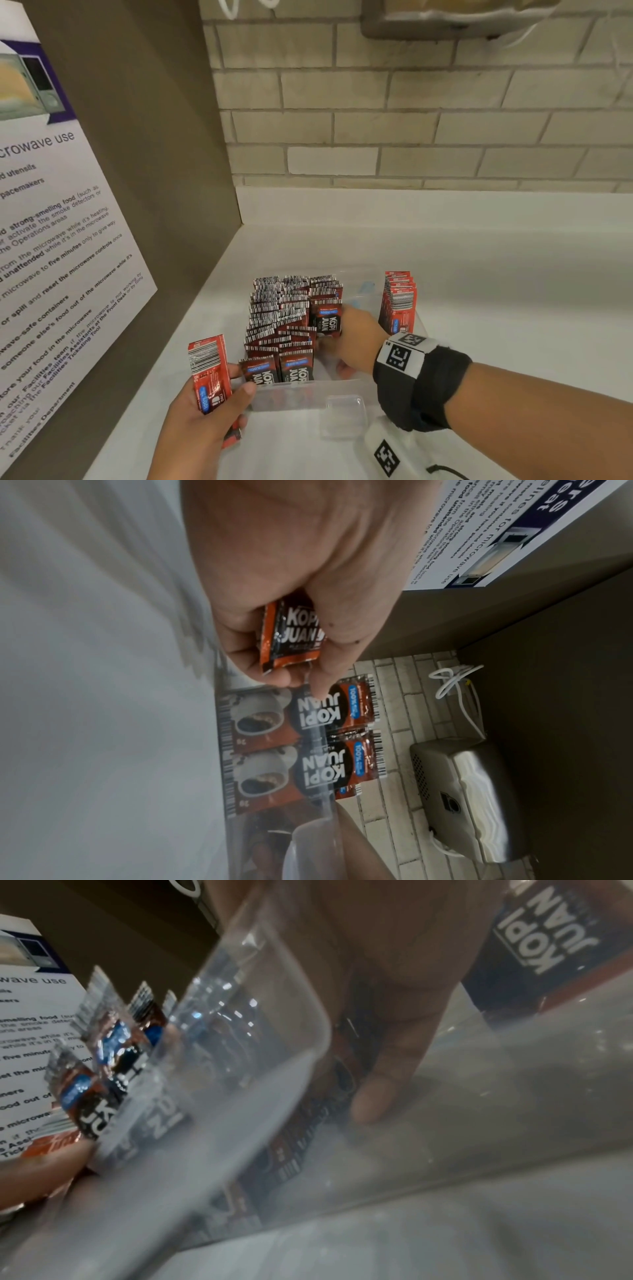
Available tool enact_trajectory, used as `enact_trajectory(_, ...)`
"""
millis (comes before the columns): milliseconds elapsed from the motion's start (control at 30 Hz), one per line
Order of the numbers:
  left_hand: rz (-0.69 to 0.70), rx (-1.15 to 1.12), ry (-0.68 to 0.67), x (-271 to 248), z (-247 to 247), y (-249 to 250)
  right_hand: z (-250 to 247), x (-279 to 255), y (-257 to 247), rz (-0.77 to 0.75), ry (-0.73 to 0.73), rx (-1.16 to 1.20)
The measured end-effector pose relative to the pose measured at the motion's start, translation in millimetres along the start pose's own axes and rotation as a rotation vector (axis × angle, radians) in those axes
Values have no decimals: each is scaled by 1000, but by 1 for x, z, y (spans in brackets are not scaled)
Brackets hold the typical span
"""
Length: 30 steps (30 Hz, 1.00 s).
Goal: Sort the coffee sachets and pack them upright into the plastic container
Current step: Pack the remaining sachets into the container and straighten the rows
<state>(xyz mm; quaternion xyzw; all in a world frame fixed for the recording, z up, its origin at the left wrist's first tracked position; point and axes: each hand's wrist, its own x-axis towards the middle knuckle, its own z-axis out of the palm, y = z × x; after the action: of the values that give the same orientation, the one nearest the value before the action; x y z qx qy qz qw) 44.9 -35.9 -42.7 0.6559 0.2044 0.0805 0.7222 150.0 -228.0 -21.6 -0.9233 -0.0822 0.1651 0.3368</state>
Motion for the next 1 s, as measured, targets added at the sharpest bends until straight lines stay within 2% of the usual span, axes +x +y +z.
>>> enact_trajectory(100,-16,-9,15,-2,1,1,1,-2,-1,-54,-34,-54)
enact_trajectory(267,-36,11,32,-4,5,5,4,1,0,-7,-73,-34)
enact_trajectory(400,-52,11,16,-5,3,9,-1,0,-1,13,-166,42)
enact_trajectory(533,-78,-139,25,-6,-2,21,-9,-1,-2,22,-211,49)
enact_trajectory(667,-57,-307,-17,-8,-6,28,-19,-5,-9,10,-202,192)
enact_trajectory(833,-40,-344,-69,-11,-7,29,-25,-2,-11,87,-202,254)
enact_trajectory(1000,-51,-356,-67,-12,-11,25,-26,-4,-9,142,-224,289)
